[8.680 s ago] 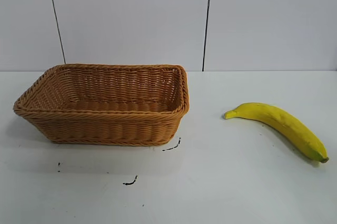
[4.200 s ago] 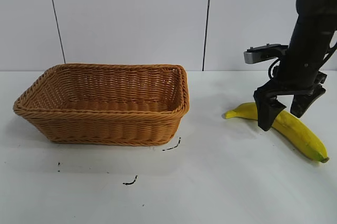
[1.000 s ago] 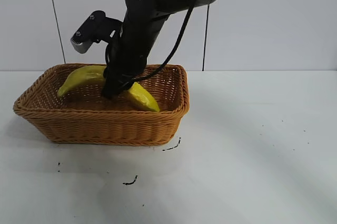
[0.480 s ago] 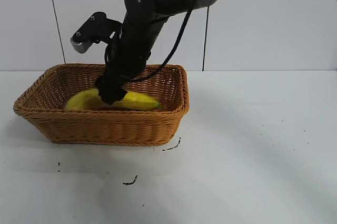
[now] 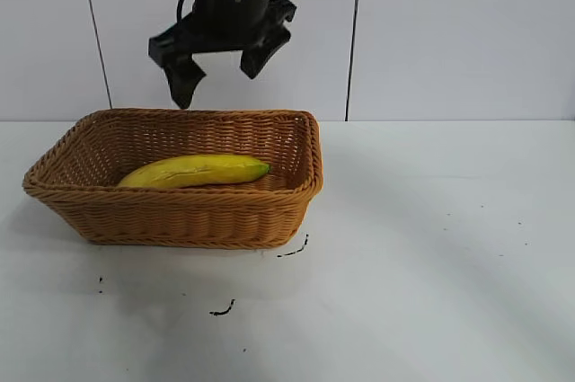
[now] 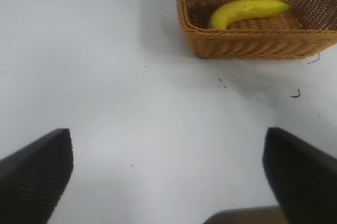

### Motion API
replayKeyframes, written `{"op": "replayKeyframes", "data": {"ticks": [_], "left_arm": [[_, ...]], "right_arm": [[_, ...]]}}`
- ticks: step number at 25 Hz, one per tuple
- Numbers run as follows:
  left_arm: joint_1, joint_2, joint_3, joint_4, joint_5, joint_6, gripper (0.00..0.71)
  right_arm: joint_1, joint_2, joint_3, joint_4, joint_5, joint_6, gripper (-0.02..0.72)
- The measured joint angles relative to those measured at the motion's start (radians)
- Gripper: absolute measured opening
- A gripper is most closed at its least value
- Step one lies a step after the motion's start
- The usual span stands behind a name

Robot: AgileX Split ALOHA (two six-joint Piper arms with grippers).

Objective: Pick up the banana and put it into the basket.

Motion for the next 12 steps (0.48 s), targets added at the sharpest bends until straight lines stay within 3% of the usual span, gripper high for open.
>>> {"op": "replayKeyframes", "data": {"ticks": [12], "left_arm": [[0.000,0.000,0.000,0.000,0.000,0.000,0.695]], "right_arm": [[-0.347,0.000,0.000,-0.001,0.057,-0.014,0.689]]}}
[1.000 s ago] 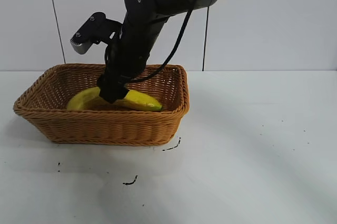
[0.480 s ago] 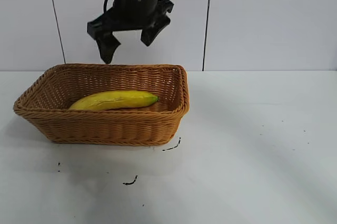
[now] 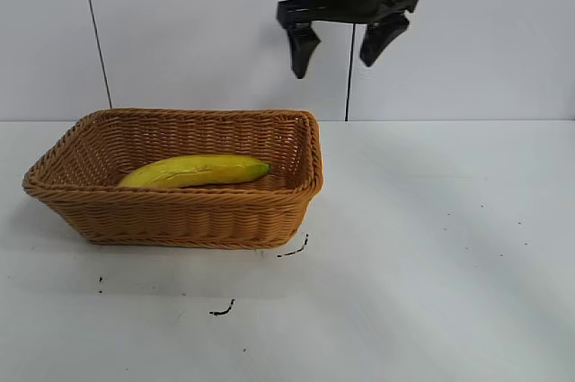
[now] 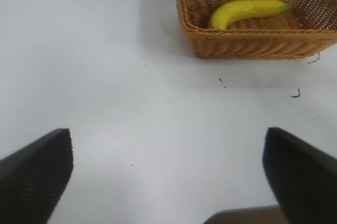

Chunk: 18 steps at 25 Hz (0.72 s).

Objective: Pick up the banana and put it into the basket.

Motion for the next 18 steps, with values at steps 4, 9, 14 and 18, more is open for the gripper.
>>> {"op": "replayKeyframes", "data": {"ticks": [4,9,14,18], "left_arm": [[0.000,0.000,0.000,-0.001,0.000,0.000,0.695],[0.000,0.000,0.000,-0.001,0.000,0.000,0.695],[0.000,0.000,0.000,-0.001,0.000,0.000,0.695],[0.000,0.000,0.000,-0.001,0.000,0.000,0.695]], "right_arm": [[-0.074,0.000,0.000,0.003,0.000,0.000,0.689],[-0.093,-0.007,0.015,0.018,0.000,-0.006,0.689],[-0.091,-0.080,0.156,0.023,-0.001,-0.023,0.689],[-0.091,-0.221,0.365,0.027,-0.001,-0.026,0.689]]}}
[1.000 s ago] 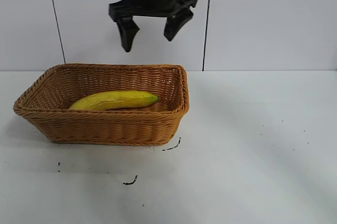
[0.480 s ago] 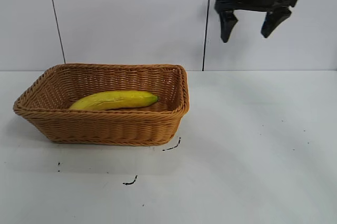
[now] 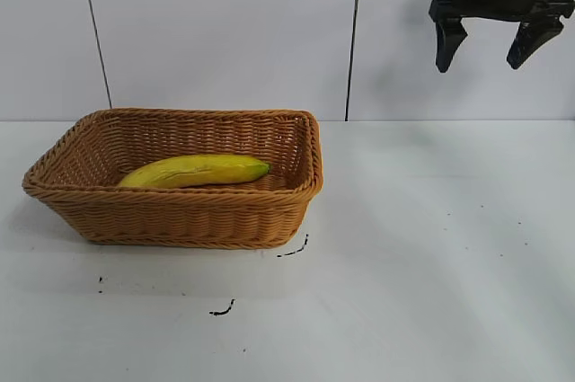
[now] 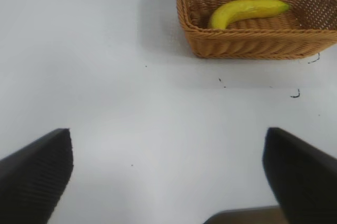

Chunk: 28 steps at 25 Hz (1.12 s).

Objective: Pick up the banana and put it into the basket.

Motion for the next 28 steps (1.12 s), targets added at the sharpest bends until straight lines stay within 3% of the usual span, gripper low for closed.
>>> {"op": "replayKeyframes", "data": {"ticks": [15,25,28], "left_arm": [[0.000,0.000,0.000,0.000,0.000,0.000,0.695],[0.000,0.000,0.000,0.000,0.000,0.000,0.695],[0.000,0.000,0.000,0.000,0.000,0.000,0.695]], "right_arm": [[0.000,-0.790,0.857,0.000,-0.008,0.000,0.689],[0.000,-1.343,1.294,0.003,-0.199,-0.001,0.689],[0.000,-1.503,1.394,0.003,-0.217,-0.001,0.689]]}}
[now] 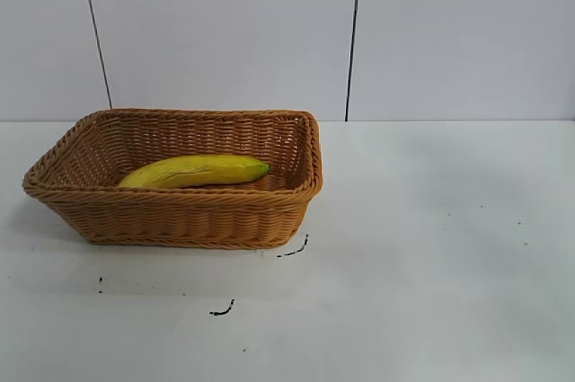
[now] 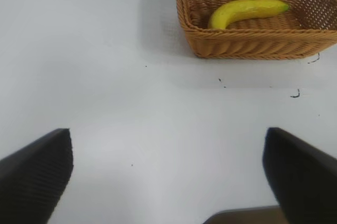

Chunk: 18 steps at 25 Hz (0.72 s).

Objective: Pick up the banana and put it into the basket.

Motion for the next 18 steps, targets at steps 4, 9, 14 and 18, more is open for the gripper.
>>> {"op": "replayKeyframes", "data": {"ticks": [4,9,14,18], "left_arm": [[0.000,0.000,0.000,0.000,0.000,0.000,0.695],[0.000,0.000,0.000,0.000,0.000,0.000,0.695],[0.000,0.000,0.000,0.001,0.000,0.000,0.695],[0.000,0.000,0.000,0.001,0.000,0.000,0.695]], "right_arm": [[0.000,-0.187,0.060,-0.001,0.025,0.000,0.689],[0.000,-0.353,0.060,-0.001,0.023,-0.002,0.689],[0.000,-0.492,0.064,0.000,0.022,-0.002,0.689],[0.000,-0.604,0.064,0.000,0.022,-0.002,0.689]]}}
